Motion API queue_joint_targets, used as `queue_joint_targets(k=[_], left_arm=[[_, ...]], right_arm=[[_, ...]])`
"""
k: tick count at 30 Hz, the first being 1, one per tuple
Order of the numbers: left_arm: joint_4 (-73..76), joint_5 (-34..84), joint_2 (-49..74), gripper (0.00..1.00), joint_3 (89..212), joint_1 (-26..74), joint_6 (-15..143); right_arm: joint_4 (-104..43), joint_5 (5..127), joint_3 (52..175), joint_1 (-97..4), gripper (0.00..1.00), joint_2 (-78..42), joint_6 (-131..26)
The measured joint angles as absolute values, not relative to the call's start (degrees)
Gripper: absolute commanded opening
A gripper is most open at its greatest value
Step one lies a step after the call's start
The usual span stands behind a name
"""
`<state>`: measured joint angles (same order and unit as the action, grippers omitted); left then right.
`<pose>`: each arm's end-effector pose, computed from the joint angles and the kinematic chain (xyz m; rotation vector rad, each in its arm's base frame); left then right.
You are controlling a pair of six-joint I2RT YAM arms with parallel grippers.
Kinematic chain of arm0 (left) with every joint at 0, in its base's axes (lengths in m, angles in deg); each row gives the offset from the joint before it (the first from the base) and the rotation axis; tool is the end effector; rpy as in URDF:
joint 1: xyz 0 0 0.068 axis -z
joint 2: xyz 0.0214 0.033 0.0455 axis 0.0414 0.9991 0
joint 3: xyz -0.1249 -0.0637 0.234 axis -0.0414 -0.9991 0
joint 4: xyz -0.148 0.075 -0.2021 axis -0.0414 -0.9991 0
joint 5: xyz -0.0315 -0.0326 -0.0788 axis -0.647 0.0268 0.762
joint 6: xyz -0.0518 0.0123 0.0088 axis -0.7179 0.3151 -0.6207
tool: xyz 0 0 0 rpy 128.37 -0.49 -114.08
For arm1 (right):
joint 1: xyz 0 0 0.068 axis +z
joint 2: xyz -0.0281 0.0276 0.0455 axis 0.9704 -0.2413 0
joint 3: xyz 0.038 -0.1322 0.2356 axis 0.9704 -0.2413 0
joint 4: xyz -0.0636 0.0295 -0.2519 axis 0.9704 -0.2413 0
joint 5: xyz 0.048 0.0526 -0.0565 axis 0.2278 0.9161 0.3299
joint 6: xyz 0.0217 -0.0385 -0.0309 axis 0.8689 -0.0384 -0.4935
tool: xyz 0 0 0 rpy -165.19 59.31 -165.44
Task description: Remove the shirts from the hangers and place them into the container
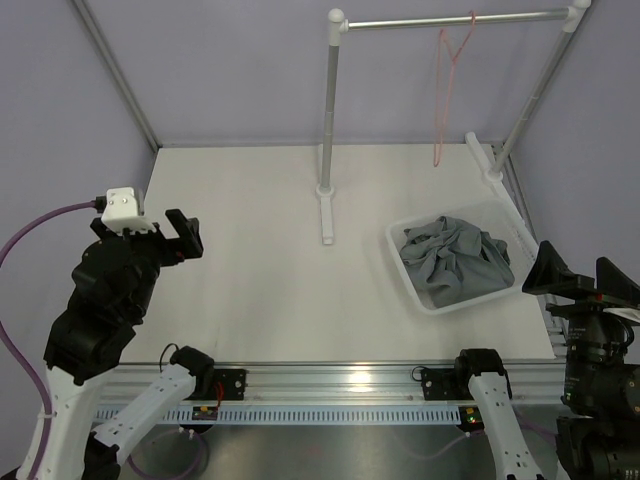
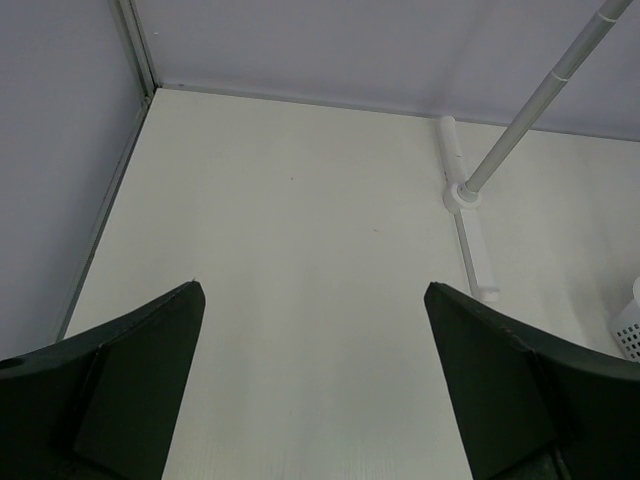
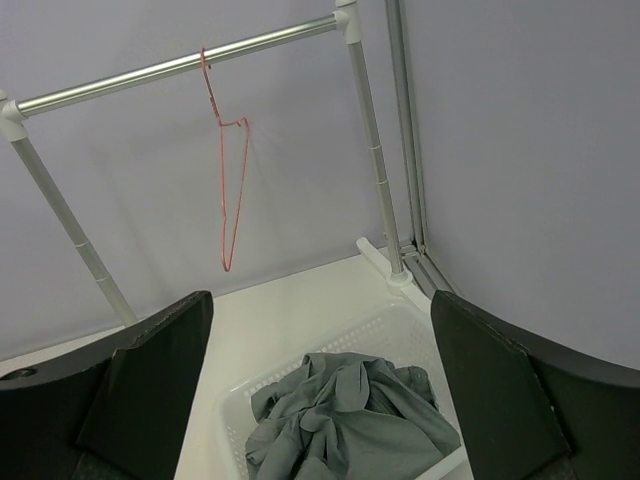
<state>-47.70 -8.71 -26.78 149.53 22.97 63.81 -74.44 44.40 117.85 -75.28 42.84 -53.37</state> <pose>0.0728 -0.0177 0.4390 -0.1147 1.7418 -0.0875 -0.0521 -0.0093 0.4764 0.2656 1.2814 -0.0634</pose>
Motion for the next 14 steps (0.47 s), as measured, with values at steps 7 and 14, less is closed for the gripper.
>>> queue_joint_targets(k=[7, 14], left_arm=[[-47.7, -8.7, -26.8, 0.99, 149.5, 23.5, 63.9], [-47.6, -8.7, -27.4, 0.99, 149.2, 23.7, 63.9]], right_arm=[[-74.3, 44.6, 117.3, -75.3, 1.00, 43.0, -53.3], [-73.6, 45.5, 117.3, -75.3, 1.00, 43.0, -53.3]])
